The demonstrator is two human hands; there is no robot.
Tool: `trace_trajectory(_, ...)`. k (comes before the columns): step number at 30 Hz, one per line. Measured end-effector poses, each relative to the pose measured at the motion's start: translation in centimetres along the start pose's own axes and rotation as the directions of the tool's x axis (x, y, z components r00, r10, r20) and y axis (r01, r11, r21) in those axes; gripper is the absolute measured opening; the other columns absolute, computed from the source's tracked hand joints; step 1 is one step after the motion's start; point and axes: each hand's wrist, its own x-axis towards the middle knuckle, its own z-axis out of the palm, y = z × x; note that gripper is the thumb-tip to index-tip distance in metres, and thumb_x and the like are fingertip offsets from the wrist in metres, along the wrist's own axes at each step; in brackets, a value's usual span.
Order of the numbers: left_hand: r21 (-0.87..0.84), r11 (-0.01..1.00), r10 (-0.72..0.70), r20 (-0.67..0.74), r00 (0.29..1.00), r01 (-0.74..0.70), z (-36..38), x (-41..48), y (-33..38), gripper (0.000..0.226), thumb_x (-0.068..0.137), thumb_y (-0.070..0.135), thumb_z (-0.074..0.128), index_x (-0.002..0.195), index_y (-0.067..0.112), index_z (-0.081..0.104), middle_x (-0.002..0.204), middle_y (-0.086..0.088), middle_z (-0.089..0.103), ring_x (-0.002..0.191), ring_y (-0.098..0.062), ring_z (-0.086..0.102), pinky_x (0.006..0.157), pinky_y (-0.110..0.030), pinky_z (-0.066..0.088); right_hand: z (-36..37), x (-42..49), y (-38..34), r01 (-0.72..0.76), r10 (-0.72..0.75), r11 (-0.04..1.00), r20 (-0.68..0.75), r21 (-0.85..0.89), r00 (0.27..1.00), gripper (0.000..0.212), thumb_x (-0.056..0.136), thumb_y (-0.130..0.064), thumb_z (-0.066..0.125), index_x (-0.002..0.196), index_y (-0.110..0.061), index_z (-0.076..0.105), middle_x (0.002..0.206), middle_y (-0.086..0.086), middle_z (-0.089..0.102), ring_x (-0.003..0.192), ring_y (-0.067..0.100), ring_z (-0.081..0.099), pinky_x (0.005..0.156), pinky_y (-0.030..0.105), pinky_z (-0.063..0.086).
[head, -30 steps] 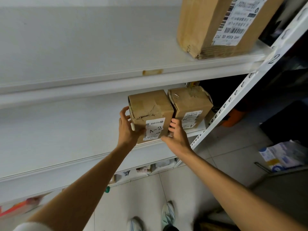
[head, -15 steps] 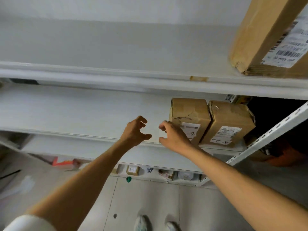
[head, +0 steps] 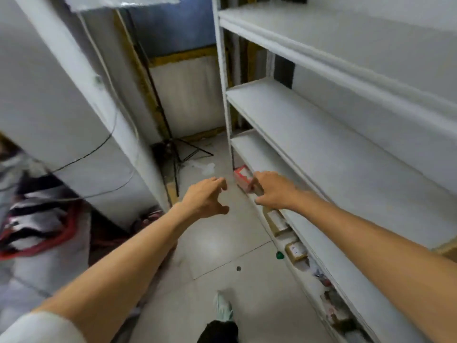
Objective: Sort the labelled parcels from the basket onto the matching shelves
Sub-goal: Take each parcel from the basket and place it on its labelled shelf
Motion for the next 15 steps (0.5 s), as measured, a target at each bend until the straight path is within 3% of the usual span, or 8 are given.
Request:
trace_trajectory(3,-0.090,0.963,-0.255,-0.012,0.967,0.253,-0.8,-6.0,-5.5,0.054,0.076,0.045,0.071,0.121,0.023,0.050,0.120,0.002,0.059,0.109,-0.020,0.054,0.084,-0.034,0.046,1.9,2.9,-7.1,0.211,-0.204,0.976,0.102,-0.062,0.974,0.046,0.081,-0.030,0.067,0.120,-0.014,0.049,0.117,0.006,0.056,0.106,0.027,0.056,0.083,0.039,0.050)
trace_trajectory(6,-0.133,0.899,-0.426,-0.045,0.904,0.417,-1.4,-12.0,-10.2,0.051,0.075,0.047,0.070,0.117,0.024,0.051,0.118,0.001,0.061,0.106,-0.023,0.056,0.082,-0.035,0.047,3.4,4.4,-14.3,0.399,-0.375,0.911,0.190,-0.107,0.907,0.051,0.084,-0.030,0.067,0.127,-0.012,0.046,0.124,0.009,0.054,0.110,0.027,0.054,0.088,0.039,0.048)
trace_trajectory(12,-0.246,0.746,-0.646,-0.040,0.763,0.619,-0.8,-24.3,-17.6,0.051,0.075,0.048,0.070,0.115,0.020,0.053,0.110,0.002,0.061,0.103,-0.020,0.057,0.083,-0.038,0.050,6.9,5.3,-28.3,0.702,-0.643,0.702,0.316,-0.121,0.697,0.045,0.080,-0.028,0.065,0.117,-0.008,0.049,0.107,0.009,0.054,0.100,0.030,0.053,0.071,0.033,0.039)
trace_trajectory(15,-0.307,0.641,-0.735,0.016,0.678,0.703,0.3,-30.3,-20.3,0.050,0.075,0.047,0.071,0.112,0.018,0.053,0.109,0.000,0.060,0.098,-0.021,0.057,0.083,-0.040,0.051,9.8,4.9,-34.7,0.803,-0.705,0.586,0.418,-0.110,0.572,0.048,0.079,-0.028,0.066,0.118,-0.007,0.048,0.107,0.009,0.053,0.097,0.030,0.054,0.073,0.036,0.045)
